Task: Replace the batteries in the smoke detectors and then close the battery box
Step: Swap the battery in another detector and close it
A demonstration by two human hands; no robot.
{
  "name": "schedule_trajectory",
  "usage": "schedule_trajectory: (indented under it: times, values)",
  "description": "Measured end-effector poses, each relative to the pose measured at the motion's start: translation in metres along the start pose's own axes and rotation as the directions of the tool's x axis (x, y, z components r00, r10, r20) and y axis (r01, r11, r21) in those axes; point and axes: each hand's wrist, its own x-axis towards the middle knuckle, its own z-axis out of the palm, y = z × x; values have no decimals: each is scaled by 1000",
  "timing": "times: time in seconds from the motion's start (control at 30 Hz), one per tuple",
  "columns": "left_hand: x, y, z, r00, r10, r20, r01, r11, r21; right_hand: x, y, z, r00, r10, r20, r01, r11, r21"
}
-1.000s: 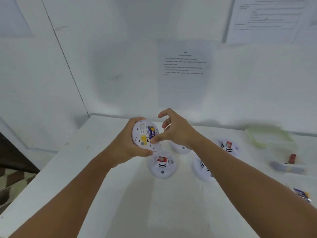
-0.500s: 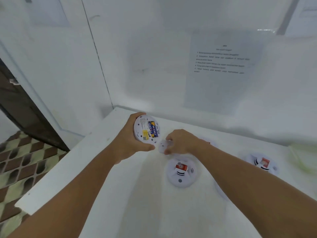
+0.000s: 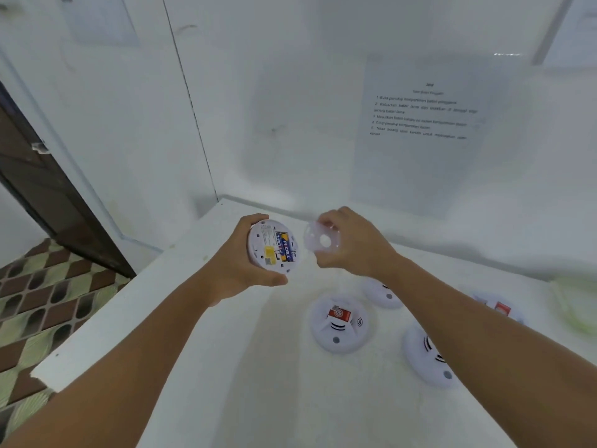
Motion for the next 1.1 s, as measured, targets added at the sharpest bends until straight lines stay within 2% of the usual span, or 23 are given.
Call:
schedule_trajectory:
  times: [0.1,0.2,0.33,0.6,0.93,1.1]
  values:
    - [1,6,3,999,-5,33,5,1000,13,-10,-17,-16,989,-139,-60,146,978,149]
    - [3,16,10,994,8,105,-10,1000,18,-15,-35,-18,963,-269,0,268,957,115]
    - [4,28,16,985,27,173,-29,999,14,-20,-42,-19,949,-315,19,313,948,53]
    - [1,37,20,966,24,256,-20,1000,-20,-25,-39,-27,955,-295,25,292,954,68]
    - [0,40,23,961,18,276,-12,1000,-23,-28,-38,-28,956,-290,44,284,953,109]
    - [0,41,22,962,20,272,-23,1000,9,-33,-38,-27,960,-279,-10,278,955,102]
